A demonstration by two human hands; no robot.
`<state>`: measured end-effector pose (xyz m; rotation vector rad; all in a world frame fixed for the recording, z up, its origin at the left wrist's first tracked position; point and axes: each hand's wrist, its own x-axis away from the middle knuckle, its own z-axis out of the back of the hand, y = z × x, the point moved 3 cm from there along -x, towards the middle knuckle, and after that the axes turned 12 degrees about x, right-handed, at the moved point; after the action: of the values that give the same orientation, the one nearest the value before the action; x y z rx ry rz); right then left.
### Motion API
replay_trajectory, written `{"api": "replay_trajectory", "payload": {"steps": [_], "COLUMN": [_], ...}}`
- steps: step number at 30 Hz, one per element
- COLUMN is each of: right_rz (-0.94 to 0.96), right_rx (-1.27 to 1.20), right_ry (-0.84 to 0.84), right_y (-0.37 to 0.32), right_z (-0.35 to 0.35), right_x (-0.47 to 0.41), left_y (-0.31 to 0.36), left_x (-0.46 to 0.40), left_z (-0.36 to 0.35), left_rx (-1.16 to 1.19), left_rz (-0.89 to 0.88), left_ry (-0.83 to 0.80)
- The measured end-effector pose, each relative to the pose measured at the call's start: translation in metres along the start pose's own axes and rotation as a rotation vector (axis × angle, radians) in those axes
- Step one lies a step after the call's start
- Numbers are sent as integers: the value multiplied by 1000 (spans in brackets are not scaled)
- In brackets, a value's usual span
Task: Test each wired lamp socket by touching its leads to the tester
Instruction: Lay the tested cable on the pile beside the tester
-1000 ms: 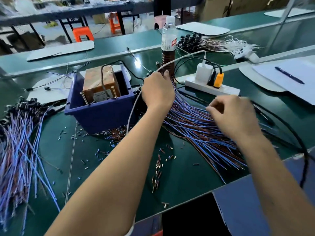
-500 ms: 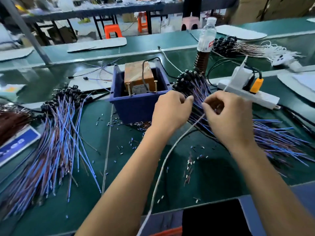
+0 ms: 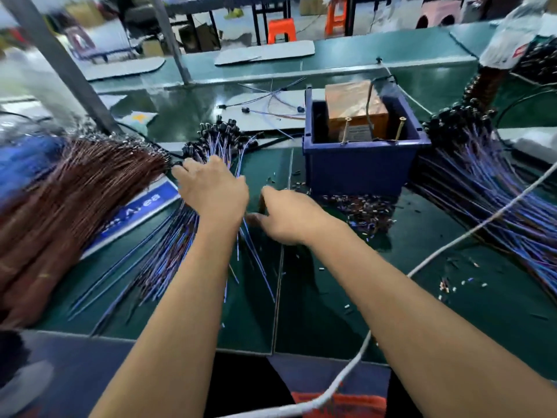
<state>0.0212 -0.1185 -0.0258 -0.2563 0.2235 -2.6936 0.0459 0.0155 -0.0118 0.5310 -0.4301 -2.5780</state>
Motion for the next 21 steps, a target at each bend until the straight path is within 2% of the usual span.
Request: {"api": "replay_trajectory", "payload": {"steps": [4,10,12,13,17,19,21], "right_rz": [-23,-24,-61,-96,-134,-87,-68], "right_rx": [3,-94,-217,-322,-976,-1133,-1200], "right_ry": [-9,-25,13,47,146,208,216], "right_y": [0,5,8,11,15,18,22], "right_z": [-2,-2,-1,-1,-2,2,7], "right_x": [-9,-11,-11,-10,-2,4,11], "left_y": [-7,0,12,18,47,59,68], "left_x": [-14,-22,-19,-15,2,8,10], "left_z": [-14,-12,-8,-6,-12,-11,-5], "left_rx": [-99,-2,220,416,1452,1669,1734], "left_rz": [30,64,68,97,411,426,382], "left_ry": [-24,-25,-11,4,-100,-124,-134]}}
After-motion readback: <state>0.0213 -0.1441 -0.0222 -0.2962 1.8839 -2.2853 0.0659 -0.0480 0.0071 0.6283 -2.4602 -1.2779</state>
